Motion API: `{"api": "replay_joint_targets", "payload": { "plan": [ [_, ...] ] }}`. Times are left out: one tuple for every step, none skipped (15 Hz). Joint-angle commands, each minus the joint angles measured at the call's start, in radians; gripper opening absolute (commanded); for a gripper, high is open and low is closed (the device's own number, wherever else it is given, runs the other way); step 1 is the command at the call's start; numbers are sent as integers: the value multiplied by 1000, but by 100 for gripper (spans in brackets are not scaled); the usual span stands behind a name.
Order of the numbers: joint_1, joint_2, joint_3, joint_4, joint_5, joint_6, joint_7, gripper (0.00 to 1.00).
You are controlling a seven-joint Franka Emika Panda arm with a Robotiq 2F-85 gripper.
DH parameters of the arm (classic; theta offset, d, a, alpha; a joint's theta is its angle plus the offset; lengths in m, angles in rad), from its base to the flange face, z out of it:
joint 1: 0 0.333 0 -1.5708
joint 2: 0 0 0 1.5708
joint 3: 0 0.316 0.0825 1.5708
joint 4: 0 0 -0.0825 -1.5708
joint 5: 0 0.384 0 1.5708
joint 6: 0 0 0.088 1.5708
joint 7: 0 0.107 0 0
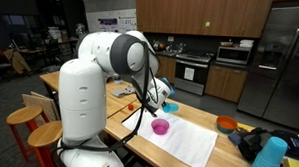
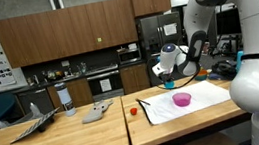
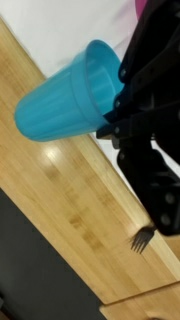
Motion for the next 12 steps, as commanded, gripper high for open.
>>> {"api": "replay_joint_targets", "payload": {
  "plan": [
    [-54,-62,24,-108,174,139,-208,1],
    [-66,-66,34,-133,214,171,-246,1],
    [-82,-68,47,-157,250,198,-283,1],
    [-100,-71,62,-178,271,223,-306,1],
    [-110,-79,75,-197,276,232,-308,1],
    [-116,-101,79,-207,254,218,-318,1],
    [-39,-36,8,-154,235,215,-270,5],
    [-42,-44,12,-167,235,215,-277,5],
    [-45,-53,13,-175,235,215,-281,5],
    [-45,-60,14,-178,235,215,-284,5],
    [-45,-64,14,-180,235,214,-284,5],
    [-46,-67,15,-181,235,214,-285,5]
  ]
}}
